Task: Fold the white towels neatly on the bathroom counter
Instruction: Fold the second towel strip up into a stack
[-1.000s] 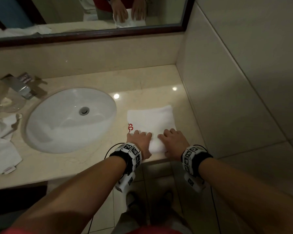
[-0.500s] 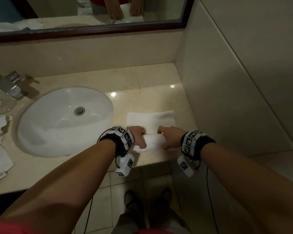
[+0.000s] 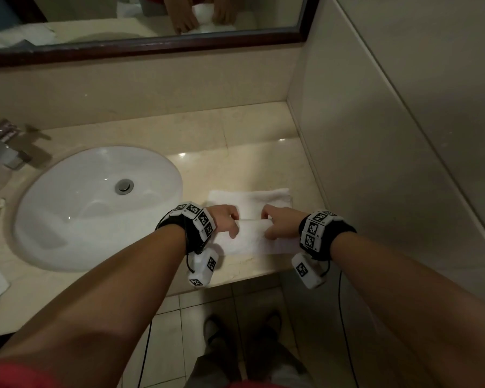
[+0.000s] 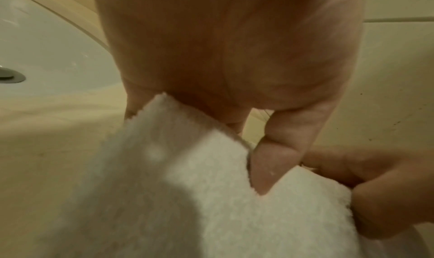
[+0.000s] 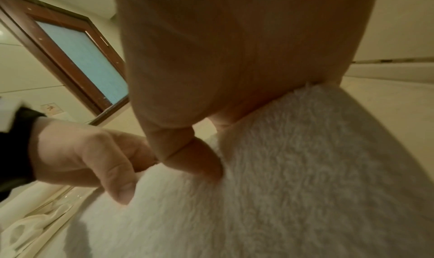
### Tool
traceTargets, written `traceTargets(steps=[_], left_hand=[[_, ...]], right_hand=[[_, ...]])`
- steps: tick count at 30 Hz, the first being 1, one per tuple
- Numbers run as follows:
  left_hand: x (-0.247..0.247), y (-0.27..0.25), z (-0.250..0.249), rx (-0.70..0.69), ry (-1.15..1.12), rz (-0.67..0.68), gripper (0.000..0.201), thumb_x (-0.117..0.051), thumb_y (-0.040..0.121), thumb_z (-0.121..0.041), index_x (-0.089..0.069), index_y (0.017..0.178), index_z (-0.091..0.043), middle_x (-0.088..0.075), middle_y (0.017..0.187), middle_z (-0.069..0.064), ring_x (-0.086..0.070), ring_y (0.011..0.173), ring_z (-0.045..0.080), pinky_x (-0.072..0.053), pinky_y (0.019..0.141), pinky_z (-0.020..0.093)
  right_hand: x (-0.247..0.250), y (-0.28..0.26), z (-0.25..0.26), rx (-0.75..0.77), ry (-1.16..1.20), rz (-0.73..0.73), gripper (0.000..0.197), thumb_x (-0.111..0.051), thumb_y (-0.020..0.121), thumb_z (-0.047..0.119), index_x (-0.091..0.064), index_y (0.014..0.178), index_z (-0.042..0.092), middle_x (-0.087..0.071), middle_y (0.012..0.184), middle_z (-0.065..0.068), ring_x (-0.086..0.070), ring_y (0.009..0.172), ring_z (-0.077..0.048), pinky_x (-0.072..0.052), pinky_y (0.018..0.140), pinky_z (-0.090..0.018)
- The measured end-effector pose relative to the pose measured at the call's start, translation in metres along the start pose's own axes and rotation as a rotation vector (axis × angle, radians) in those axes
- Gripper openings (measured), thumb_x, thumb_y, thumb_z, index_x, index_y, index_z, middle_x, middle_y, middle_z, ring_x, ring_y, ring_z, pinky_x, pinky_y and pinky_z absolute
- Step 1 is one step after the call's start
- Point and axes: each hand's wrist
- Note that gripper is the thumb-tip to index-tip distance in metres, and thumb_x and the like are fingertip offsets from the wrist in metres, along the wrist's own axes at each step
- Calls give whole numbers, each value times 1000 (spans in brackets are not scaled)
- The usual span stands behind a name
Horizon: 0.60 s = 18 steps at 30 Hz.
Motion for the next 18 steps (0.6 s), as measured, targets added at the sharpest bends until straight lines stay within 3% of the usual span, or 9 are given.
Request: traceTargets(steps=[4, 7, 15, 18], left_hand=[[5, 5, 0, -17, 26, -11, 52, -67, 87, -16, -51, 137, -15, -54, 133, 4, -49, 123, 24, -33, 88, 22], [6, 7, 2, -24, 37, -30, 53, -68, 89, -23, -51, 139, -16, -53, 138, 2, -47, 128, 21, -31, 92, 22], [-2, 7, 7, -52, 76, -188, 47, -75, 80, -31, -64, 124, -21, -65, 121, -3, -58, 114, 18, -40, 94, 21], [-11, 0, 3, -77, 198, -371, 35, -74, 76, -31, -56, 106, -30, -57, 112, -4, -53, 109, 21, -43, 95, 37]], right_hand=[[2, 3, 1, -30, -51, -2, 26, -47, 93, 35, -43, 112, 17, -52, 106, -4, -51, 92, -22, -40, 76, -34], [1, 8, 0, -38, -128, -46, 25, -45, 93, 36, -47, 109, 17, -52, 115, -8, -49, 93, -23, -42, 81, -35], [-7, 16, 5, -94, -215, -110, 43, -47, 88, 39, -52, 128, 21, -47, 132, -9, -45, 122, -31, -41, 98, -45], [-11, 11, 5, -97, -203, -144, 46, -50, 85, 38, -49, 130, 27, -47, 135, -7, -44, 123, -30, -40, 101, -46]])
Point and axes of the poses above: each hand's wrist, its own y-axis towards the middle knuckle, its own x-axis out of the back of the hand, z = x × y
